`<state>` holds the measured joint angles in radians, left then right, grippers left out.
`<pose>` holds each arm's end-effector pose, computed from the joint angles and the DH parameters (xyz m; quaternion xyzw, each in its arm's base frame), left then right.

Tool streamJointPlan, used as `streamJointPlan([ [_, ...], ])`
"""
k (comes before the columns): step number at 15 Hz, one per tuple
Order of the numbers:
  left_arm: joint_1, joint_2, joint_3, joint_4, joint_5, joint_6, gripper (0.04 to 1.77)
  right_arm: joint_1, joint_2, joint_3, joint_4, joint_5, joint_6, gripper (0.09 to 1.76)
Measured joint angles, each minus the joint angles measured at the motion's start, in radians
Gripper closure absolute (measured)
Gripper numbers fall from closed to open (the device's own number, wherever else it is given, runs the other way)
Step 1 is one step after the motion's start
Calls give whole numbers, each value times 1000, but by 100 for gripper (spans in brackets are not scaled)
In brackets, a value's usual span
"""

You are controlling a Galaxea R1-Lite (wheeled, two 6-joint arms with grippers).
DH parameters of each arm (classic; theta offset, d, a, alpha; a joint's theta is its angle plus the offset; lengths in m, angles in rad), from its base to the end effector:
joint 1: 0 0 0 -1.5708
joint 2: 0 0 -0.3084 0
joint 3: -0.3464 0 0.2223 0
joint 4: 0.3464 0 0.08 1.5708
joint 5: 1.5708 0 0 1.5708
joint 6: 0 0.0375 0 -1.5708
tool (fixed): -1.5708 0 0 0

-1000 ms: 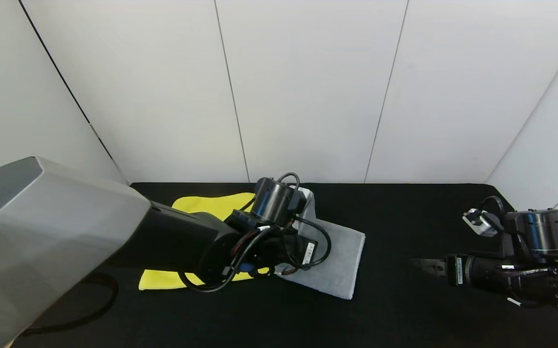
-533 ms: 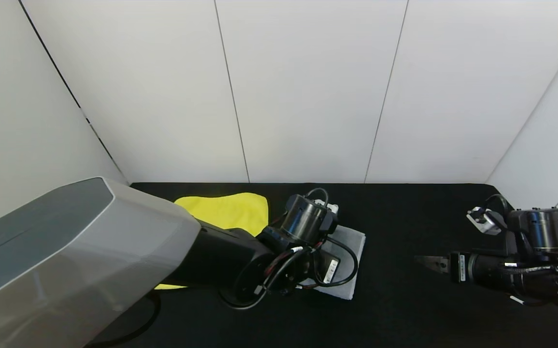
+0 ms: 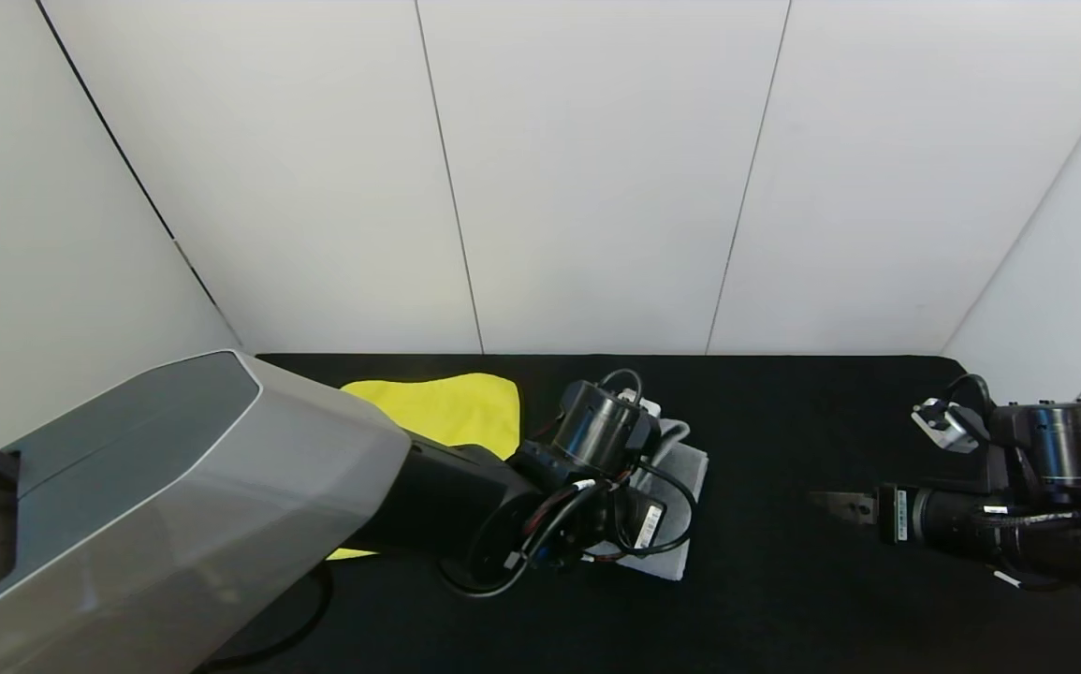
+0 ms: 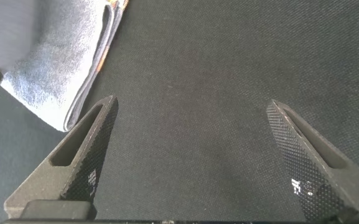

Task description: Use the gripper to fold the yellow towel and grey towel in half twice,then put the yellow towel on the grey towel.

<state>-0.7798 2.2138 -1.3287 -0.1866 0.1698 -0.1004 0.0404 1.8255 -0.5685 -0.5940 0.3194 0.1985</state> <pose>0.3353 -0.3227 0.0576 0.1113 0.3181 -0.2665 0.9030 0.3044 0.0241 0.0517 0.1372 0.3375 0.1364 0.9212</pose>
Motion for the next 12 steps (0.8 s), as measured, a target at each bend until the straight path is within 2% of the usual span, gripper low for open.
streamJointPlan([
  [2, -3, 6, -4, -2, -4, -2, 100, -2, -1, 0, 0, 0, 0, 14],
  [5, -2, -9, -8, -7, -3, -16, 71, -6, -2, -1, 0, 1, 0, 14],
  [7, 15, -45, -11, -3, -3, -25, 58, -5, -1, -1, 0, 1, 0, 14],
  [12, 113, -128, -24, 0, -3, -47, 35, 20, -10, 11, -1, 4, 25, 14],
])
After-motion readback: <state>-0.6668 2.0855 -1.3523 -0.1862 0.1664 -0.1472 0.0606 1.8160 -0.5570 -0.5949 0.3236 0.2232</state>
